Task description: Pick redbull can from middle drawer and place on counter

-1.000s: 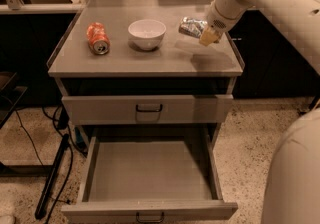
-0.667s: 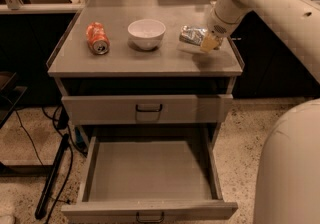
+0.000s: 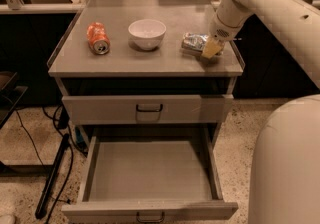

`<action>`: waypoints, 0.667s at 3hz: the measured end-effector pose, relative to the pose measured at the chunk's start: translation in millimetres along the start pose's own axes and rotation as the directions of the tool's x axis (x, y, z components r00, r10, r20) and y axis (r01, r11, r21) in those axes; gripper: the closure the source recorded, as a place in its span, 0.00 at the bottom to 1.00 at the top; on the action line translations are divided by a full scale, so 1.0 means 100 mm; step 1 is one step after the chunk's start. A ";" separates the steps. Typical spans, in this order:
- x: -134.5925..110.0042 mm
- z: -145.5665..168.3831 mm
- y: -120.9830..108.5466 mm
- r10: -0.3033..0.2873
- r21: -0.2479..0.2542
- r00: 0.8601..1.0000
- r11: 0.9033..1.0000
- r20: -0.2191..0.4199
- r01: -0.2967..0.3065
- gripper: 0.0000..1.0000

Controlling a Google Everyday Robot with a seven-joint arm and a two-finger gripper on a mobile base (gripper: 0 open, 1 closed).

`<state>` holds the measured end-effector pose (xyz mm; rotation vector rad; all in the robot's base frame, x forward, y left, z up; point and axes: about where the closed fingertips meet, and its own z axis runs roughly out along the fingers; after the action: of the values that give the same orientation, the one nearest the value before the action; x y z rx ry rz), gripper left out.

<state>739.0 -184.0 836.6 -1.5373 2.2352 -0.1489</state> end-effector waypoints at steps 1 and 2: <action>0.03 0.03 0.01 -0.001 -0.013 1.000 1.000 0.003 0.001 1.00; 0.03 0.06 0.03 -0.002 -0.026 1.000 1.000 0.012 0.003 1.00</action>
Offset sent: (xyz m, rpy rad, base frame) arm -0.0031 -0.0022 -0.0033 0.0344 0.0204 0.0216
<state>737.5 -184.8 829.7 -1.5506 2.2346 -0.1119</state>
